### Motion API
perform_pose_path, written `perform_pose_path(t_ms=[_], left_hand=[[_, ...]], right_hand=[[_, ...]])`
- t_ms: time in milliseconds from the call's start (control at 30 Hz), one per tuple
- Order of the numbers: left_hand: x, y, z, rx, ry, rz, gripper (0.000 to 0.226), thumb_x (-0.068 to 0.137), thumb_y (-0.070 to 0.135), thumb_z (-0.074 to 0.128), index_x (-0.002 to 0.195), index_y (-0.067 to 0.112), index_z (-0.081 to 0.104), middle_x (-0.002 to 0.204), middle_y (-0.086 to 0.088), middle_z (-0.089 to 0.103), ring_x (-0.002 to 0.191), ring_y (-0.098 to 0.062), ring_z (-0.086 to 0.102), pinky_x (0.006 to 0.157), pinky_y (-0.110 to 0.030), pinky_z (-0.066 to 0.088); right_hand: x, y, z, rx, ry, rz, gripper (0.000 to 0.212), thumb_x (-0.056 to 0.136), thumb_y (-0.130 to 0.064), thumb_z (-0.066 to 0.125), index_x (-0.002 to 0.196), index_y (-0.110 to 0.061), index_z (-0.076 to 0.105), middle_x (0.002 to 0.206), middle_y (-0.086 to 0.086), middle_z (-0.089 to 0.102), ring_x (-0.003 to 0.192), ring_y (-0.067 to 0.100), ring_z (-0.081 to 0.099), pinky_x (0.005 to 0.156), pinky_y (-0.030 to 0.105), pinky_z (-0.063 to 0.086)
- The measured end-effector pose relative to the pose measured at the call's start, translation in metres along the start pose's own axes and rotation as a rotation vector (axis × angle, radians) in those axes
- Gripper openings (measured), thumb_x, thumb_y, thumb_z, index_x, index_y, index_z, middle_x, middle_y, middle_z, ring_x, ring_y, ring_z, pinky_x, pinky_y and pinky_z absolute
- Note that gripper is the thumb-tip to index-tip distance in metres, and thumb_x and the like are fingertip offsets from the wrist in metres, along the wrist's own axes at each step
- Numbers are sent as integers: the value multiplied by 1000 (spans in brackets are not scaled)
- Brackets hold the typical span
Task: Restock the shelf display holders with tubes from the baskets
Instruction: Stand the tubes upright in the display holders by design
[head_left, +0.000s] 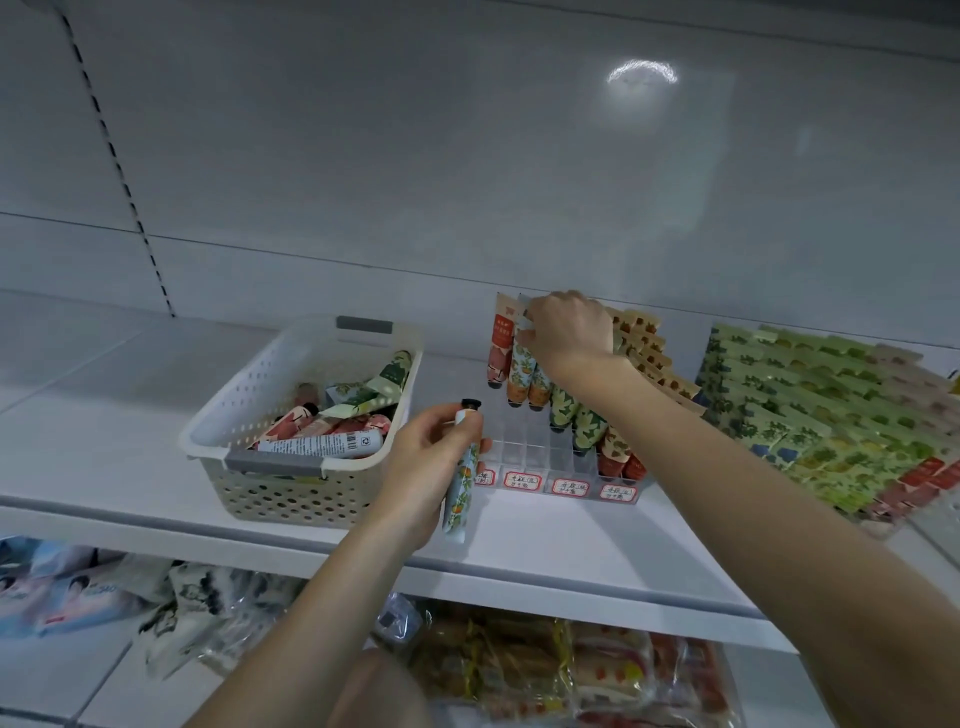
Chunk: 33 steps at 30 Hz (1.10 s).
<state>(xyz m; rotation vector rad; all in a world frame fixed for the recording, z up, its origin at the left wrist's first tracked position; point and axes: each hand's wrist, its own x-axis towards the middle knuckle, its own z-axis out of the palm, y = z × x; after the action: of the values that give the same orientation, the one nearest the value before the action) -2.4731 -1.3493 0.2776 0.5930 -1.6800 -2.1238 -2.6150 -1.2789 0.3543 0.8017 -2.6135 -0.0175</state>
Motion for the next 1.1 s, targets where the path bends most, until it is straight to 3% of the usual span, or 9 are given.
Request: perform_pose_path(t_ms=[267, 400, 700, 933, 1100], left_hand=[[8, 1, 3, -28, 11, -10, 25, 93, 19, 55, 116, 9, 59, 100, -6, 68, 88, -15, 67, 71, -28, 53], [10, 1, 5, -61, 13, -15, 27, 94, 18, 53, 117, 5, 58, 97, -7, 68, 86, -14, 67, 63, -23, 51], [11, 4, 7, -106, -16, -11, 25, 93, 17, 53, 115, 6, 59, 89, -3, 68, 83, -13, 68, 68, -28, 53], [12, 5, 5, -114, -14, 27, 26, 92, 19, 56, 115, 7, 59, 92, -5, 67, 82, -15, 68, 73, -31, 54], [11, 9, 4, -53, -12, 131, 12, 91, 18, 56, 100, 14, 64, 96, -3, 68, 88, -11, 64, 74, -21, 52]], right_hand=[[8, 3, 9, -3, 88, -3, 17, 96, -12, 48, 102, -11, 64, 97, 7, 67, 101, 24, 53, 82, 30, 37], [10, 2, 10, -50, 92, -31, 13, 95, -10, 51, 96, -9, 63, 95, 7, 66, 99, 24, 54, 75, 28, 31], [11, 2, 12, -51, 103, -82, 14, 93, -6, 51, 97, -10, 64, 97, 6, 67, 100, 24, 54, 80, 28, 35], [14, 12, 9, 25, 104, -105, 23, 96, -25, 48, 99, -11, 66, 98, 7, 64, 100, 24, 53, 73, 28, 32], [11, 19, 9, 201, 171, -97, 31, 96, -30, 46, 99, -7, 66, 94, 10, 64, 95, 25, 53, 73, 30, 37]])
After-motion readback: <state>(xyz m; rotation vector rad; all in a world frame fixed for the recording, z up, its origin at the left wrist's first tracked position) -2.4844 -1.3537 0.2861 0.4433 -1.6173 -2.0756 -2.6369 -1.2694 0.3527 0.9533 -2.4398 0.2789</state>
